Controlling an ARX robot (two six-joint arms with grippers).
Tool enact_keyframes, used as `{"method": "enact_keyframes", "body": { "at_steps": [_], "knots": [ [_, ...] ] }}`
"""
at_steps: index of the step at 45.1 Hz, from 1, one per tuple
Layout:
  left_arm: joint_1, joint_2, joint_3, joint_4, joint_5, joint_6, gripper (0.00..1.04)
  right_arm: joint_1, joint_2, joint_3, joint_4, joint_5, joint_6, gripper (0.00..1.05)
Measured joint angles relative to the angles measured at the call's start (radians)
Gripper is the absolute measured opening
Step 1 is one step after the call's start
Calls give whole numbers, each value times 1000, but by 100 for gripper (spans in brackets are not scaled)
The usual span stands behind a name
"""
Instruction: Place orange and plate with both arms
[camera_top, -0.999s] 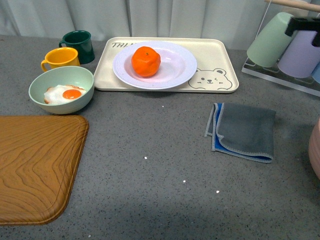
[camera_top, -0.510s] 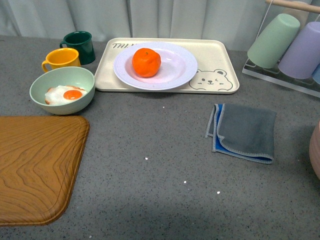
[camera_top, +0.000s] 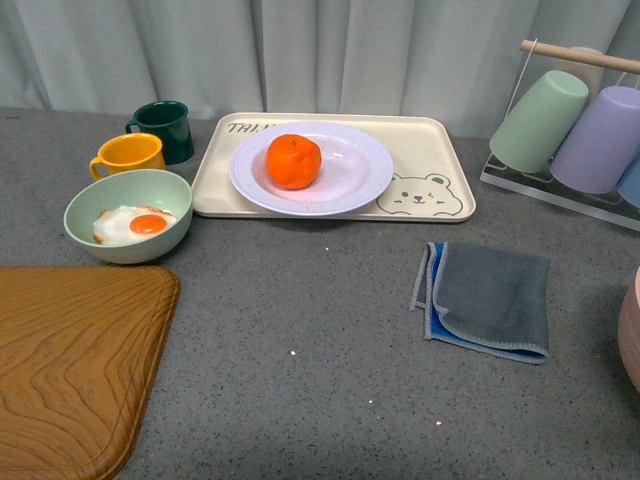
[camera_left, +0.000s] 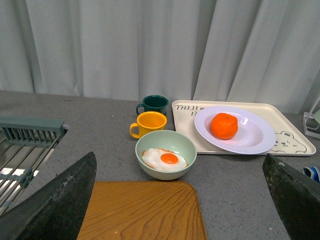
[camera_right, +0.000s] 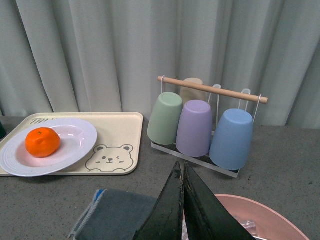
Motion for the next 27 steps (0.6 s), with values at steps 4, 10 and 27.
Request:
{"method": "enact_keyframes", "body": {
  "at_steps": [4, 10, 27],
  "knots": [
    [0, 0, 0, 0, 0, 0, 98, 0, -60, -11, -48, 0, 0, 1],
    [0, 0, 0, 0, 0, 0, 98, 0, -167, -26, -142, 0, 0, 1],
    [0, 0, 0, 0, 0, 0, 98, 0, -411, -38, -362, 0, 0, 1]
  ]
}}
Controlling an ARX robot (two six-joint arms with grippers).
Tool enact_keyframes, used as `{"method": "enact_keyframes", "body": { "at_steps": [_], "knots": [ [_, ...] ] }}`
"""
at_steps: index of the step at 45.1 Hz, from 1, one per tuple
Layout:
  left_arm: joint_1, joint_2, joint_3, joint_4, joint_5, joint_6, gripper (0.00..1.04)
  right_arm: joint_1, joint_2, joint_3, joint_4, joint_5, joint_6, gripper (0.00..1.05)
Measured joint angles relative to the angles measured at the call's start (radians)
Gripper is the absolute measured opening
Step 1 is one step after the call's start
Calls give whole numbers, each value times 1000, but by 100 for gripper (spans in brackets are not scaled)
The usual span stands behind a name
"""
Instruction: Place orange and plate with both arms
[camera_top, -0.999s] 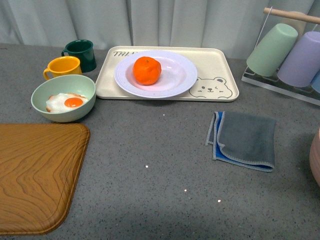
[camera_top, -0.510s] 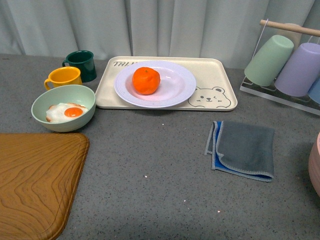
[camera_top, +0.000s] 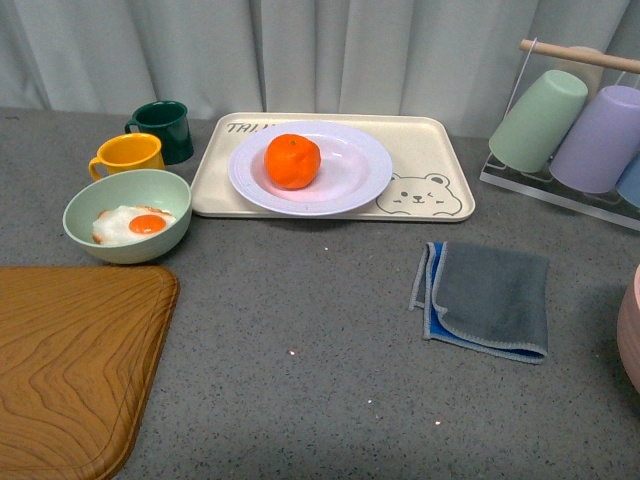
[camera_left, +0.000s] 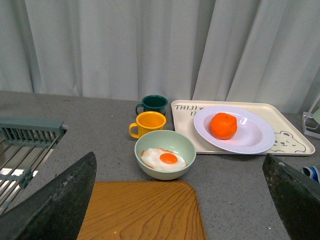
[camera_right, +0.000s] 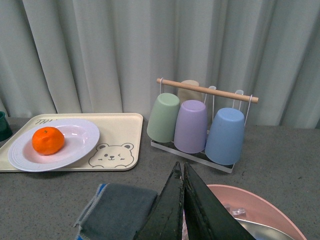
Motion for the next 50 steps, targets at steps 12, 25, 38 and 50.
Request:
{"method": "enact_keyframes", "body": {
  "at_steps": [12, 25, 38, 50],
  "knots": [
    [0, 0, 0, 0, 0, 0, 98, 0, -148, 0, -142, 0, 0, 1],
    [0, 0, 0, 0, 0, 0, 98, 0, -249, 0, -241, 0, 0, 1],
    [0, 0, 0, 0, 0, 0, 98, 0, -382, 2, -396, 0, 0, 1],
    [0, 0, 0, 0, 0, 0, 98, 0, -489, 1, -486, -3, -2, 20]
  ]
}}
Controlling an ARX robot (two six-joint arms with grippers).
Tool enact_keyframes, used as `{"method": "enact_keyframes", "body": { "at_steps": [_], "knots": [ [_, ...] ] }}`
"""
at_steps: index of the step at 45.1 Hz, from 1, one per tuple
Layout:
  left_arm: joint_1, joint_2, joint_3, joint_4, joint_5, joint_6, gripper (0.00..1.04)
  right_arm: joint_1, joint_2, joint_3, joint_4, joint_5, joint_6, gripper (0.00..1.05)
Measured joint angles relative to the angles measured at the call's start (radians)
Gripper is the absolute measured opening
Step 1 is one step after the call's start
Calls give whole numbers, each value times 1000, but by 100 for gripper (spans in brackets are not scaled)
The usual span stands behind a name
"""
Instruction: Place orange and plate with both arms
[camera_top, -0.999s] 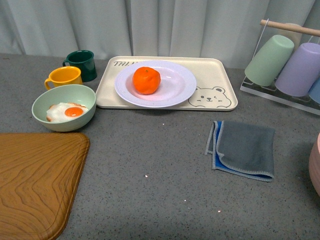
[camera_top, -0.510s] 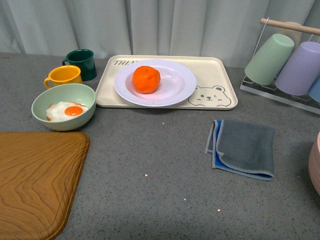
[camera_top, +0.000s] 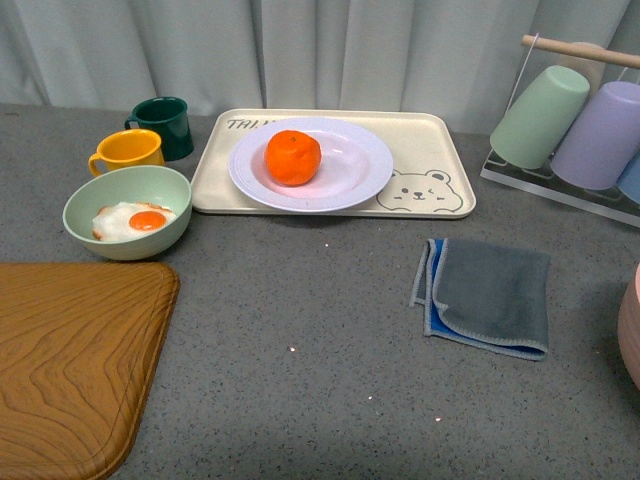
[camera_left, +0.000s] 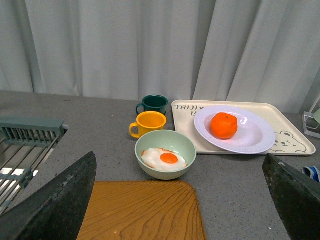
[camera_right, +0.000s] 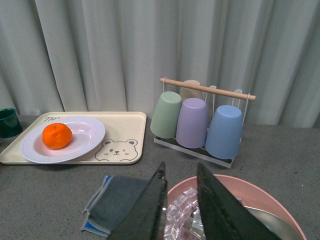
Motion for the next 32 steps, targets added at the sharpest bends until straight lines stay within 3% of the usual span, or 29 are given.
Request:
{"method": "enact_keyframes", "body": {
  "at_steps": [9, 18, 21, 32],
  "knots": [
    [0, 0, 0, 0, 0, 0, 98, 0, 0, 0, 0, 0, 0, 62],
    [0, 0, 0, 0, 0, 0, 98, 0, 0, 0, 0, 0, 0, 93],
    [0, 0, 0, 0, 0, 0, 98, 0, 0, 0, 0, 0, 1, 97],
    [0, 0, 0, 0, 0, 0, 98, 0, 0, 0, 0, 0, 1, 95]
  ]
}}
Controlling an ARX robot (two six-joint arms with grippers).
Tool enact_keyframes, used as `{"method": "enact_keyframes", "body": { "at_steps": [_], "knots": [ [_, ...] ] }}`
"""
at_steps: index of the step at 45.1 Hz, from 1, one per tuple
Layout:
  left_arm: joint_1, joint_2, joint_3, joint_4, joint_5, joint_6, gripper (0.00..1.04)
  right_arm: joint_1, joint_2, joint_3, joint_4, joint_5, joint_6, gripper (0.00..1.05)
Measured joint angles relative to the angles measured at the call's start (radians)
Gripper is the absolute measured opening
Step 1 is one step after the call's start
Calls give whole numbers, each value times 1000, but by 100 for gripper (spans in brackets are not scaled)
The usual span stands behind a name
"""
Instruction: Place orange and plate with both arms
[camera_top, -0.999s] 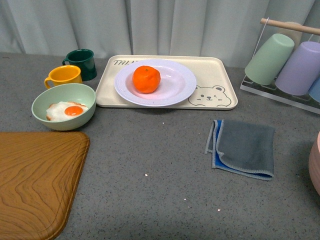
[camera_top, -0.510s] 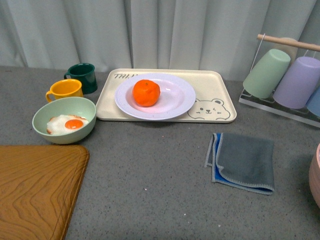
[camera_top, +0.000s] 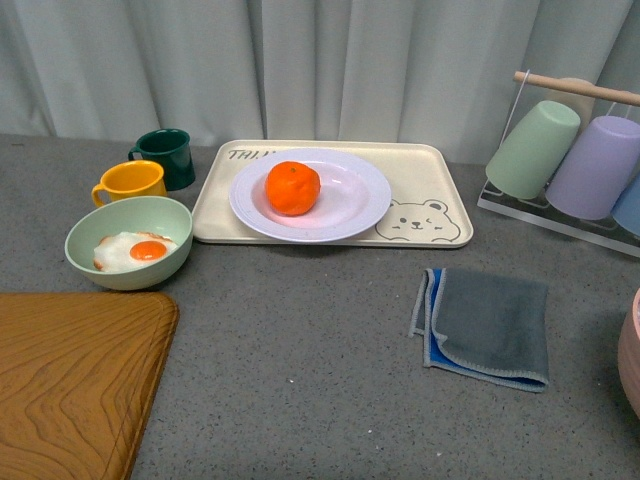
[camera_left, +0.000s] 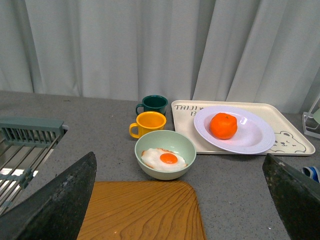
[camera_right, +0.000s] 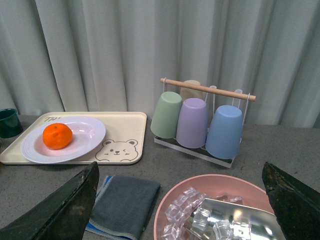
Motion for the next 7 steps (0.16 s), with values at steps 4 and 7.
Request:
{"method": "enact_keyframes", "body": {
  "at_steps": [4, 7],
  "knots": [
    [0, 0, 0, 0, 0, 0, 98, 0, 0, 0, 0, 0, 0, 95],
    [0, 0, 0, 0, 0, 0, 98, 0, 0, 0, 0, 0, 0, 95]
  ]
}}
